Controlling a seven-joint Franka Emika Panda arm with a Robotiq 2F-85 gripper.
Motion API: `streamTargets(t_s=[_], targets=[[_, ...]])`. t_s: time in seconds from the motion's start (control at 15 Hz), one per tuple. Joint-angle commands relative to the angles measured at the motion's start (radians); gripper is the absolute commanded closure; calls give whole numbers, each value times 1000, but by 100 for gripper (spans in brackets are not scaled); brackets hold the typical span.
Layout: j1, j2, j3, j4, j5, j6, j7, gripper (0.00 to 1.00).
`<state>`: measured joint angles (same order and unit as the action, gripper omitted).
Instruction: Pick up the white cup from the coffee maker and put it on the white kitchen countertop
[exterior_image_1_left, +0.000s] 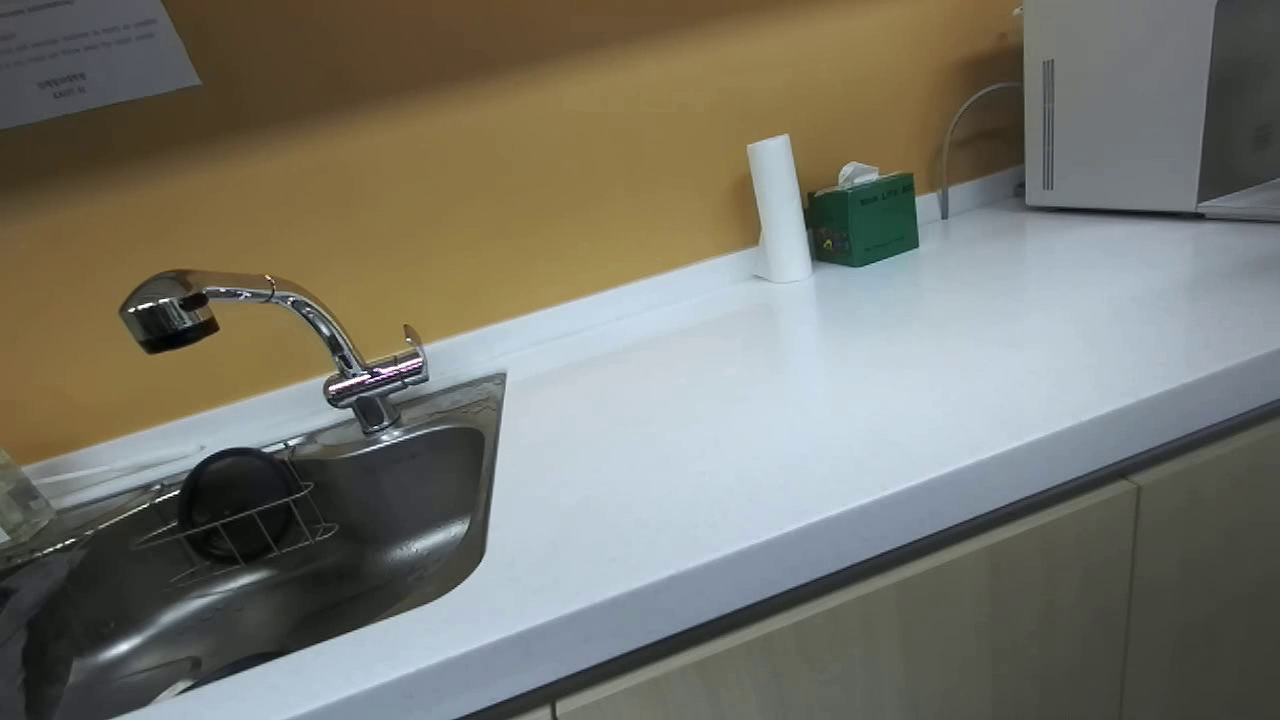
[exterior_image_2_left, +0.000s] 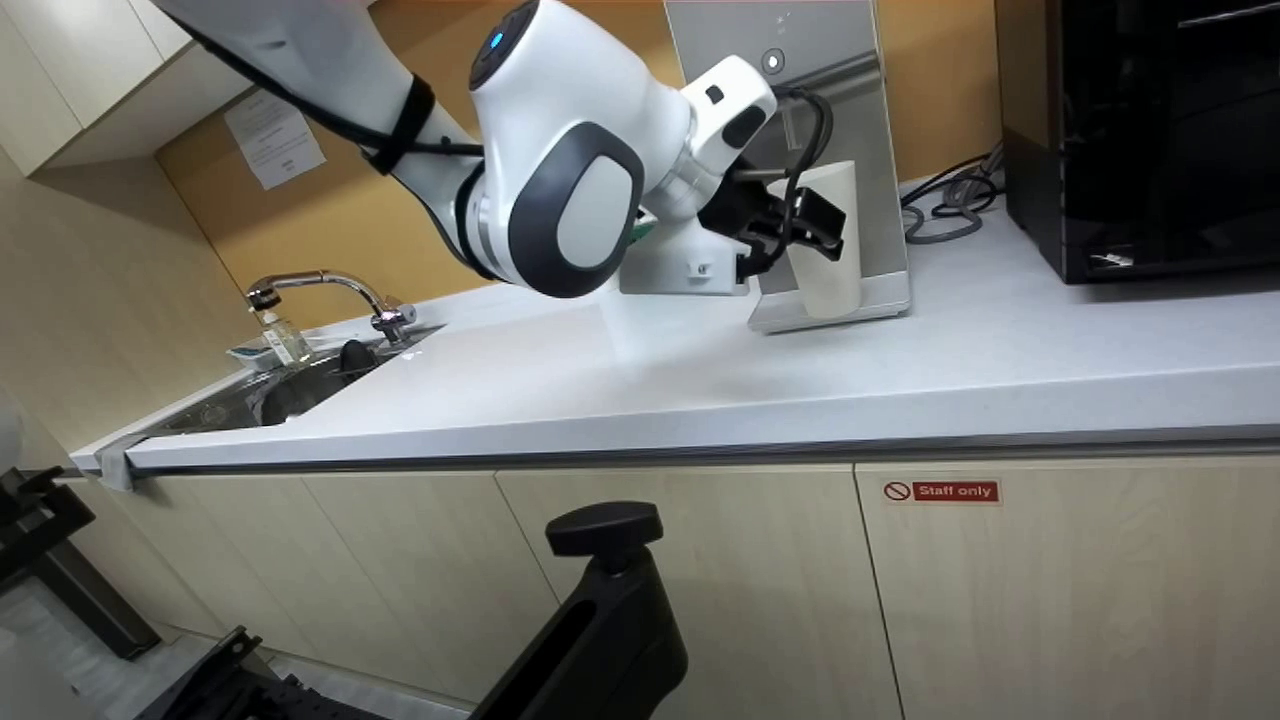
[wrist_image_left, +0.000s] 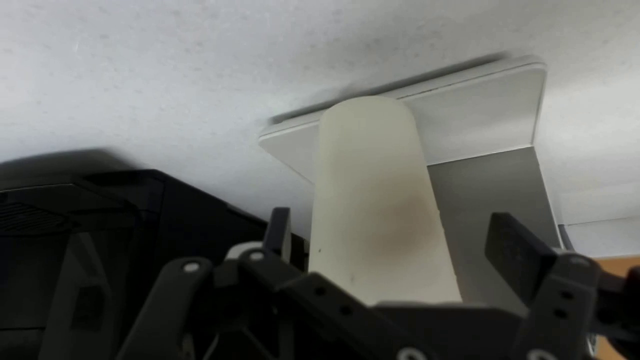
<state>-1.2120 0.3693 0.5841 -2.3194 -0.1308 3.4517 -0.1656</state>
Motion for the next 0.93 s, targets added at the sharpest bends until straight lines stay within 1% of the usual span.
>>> streamTargets(t_s=[0.0,0.33,0.6,0.73,0.8,0.87], targets=[[42,34,-35,41,5,6,-31,0],[65,73,-42,111,-9,3,-69,0],[99,105,-67,181,1,4,-105,0],[121,124,-89,206,6,4,-119,0],[142,130,-112,210,11,4,-130,2],[146,143,-114,210,6,4,-131,26]])
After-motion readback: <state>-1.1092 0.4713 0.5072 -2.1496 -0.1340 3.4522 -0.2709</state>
